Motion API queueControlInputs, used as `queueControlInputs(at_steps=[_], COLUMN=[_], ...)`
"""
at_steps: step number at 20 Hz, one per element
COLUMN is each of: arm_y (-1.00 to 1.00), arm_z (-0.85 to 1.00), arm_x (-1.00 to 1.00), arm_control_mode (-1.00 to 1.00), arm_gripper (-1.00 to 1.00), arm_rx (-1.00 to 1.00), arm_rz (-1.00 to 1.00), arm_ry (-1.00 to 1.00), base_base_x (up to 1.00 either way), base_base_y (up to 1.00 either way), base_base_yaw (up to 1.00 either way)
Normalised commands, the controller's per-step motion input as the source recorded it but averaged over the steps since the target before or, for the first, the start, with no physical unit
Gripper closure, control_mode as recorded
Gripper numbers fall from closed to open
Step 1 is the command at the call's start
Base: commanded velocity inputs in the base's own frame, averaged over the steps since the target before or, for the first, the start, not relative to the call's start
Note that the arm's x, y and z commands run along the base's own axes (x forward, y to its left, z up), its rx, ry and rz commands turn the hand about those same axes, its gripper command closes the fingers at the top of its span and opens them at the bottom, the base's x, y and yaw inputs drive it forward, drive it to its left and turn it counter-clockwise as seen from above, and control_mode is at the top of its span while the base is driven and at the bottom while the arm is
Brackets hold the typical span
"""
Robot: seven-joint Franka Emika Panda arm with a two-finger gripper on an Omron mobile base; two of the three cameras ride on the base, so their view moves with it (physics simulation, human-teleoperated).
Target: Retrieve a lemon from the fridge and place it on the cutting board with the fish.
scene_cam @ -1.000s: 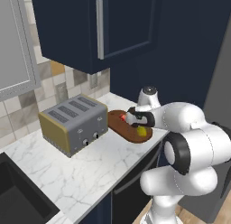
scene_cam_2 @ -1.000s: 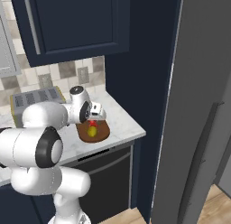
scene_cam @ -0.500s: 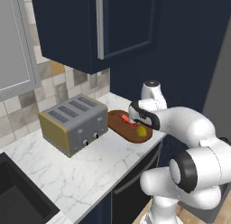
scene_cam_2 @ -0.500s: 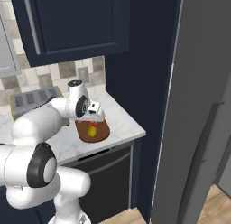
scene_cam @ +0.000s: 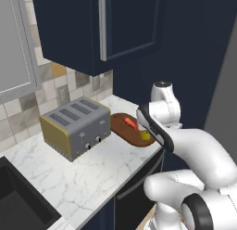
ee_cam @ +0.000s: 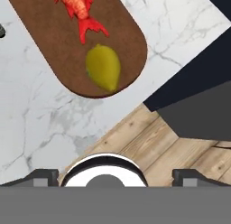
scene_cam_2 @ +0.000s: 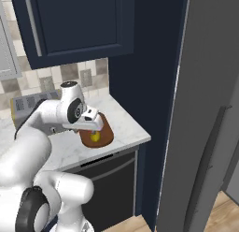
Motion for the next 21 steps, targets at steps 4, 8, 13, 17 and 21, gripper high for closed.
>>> queueControlInputs(at_steps=[4,8,13,17,21], arm_y=[0.07,0.26,0.34,0.39,0.28], arm_z=[0.18,0.11,0.22,0.36,0.32], arm_x=[-0.88,-0.75,-0.52,-0.33,-0.28], arm_control_mode=[-1.0,-1.0,-1.0,-1.0,-1.0], arm_gripper=[-1.0,-1.0,-1.0,-1.0,-1.0], arm_rx=[0.0,0.0,0.0,0.0,0.0], arm_rz=[0.0,0.0,0.0,0.0,0.0], arm_ry=[0.0,-0.04,-0.06,-0.06,-0.03], base_base_x=[0.0,0.0,0.0,0.0,0.0], base_base_y=[0.0,0.0,0.0,0.0,0.0], base_base_yaw=[0.0,0.0,0.0,0.0,0.0])
